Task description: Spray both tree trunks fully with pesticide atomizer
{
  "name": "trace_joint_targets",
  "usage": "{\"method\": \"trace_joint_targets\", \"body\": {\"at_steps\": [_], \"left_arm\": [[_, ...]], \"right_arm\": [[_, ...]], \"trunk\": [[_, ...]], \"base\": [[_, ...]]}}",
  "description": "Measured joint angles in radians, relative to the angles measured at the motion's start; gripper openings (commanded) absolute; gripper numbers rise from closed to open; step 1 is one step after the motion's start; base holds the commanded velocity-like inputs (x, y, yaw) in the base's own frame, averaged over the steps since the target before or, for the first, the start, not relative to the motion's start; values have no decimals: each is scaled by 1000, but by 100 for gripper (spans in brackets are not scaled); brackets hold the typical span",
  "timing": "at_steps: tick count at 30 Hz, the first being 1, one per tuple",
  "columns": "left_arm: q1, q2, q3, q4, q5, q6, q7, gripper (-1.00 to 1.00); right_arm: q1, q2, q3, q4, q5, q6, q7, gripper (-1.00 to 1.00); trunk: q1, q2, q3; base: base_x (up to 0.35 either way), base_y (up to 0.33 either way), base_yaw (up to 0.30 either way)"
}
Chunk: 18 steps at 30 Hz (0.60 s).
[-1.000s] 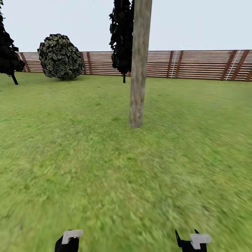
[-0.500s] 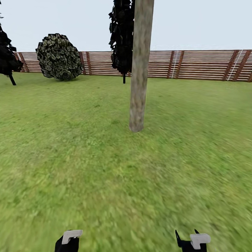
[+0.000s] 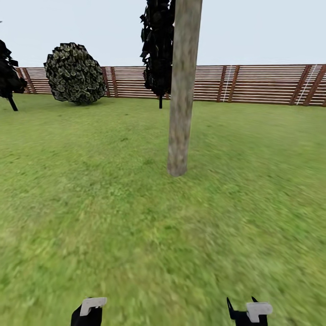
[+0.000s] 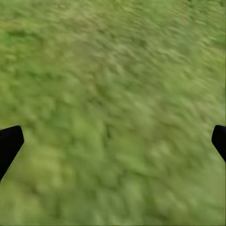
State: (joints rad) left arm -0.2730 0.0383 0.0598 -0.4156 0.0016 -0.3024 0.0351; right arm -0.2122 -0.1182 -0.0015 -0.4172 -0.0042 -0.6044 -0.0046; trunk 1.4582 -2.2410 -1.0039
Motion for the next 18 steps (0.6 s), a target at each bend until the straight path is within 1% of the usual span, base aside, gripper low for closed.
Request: {"method": "trace_joint_targets", "body": {"at_steps": [5, 12, 18], "left_arm": [[0, 0, 0, 0, 0, 0, 0, -100], [0, 0, 0, 0, -1, 0, 0, -100], [0, 0, 0, 0, -1, 0, 0, -100]], "right_arm": [[0, 0, 0, 0, 0, 0, 0, 100], [0, 0, 0, 0, 0, 0, 0, 100], [0, 0, 0, 0, 1, 0, -1, 100]], "trunk": [[0, 0, 0], [0, 0, 0], [0, 0, 0]], "base": [[341, 0, -33], [341, 0, -194], [341, 0, -32]]}}
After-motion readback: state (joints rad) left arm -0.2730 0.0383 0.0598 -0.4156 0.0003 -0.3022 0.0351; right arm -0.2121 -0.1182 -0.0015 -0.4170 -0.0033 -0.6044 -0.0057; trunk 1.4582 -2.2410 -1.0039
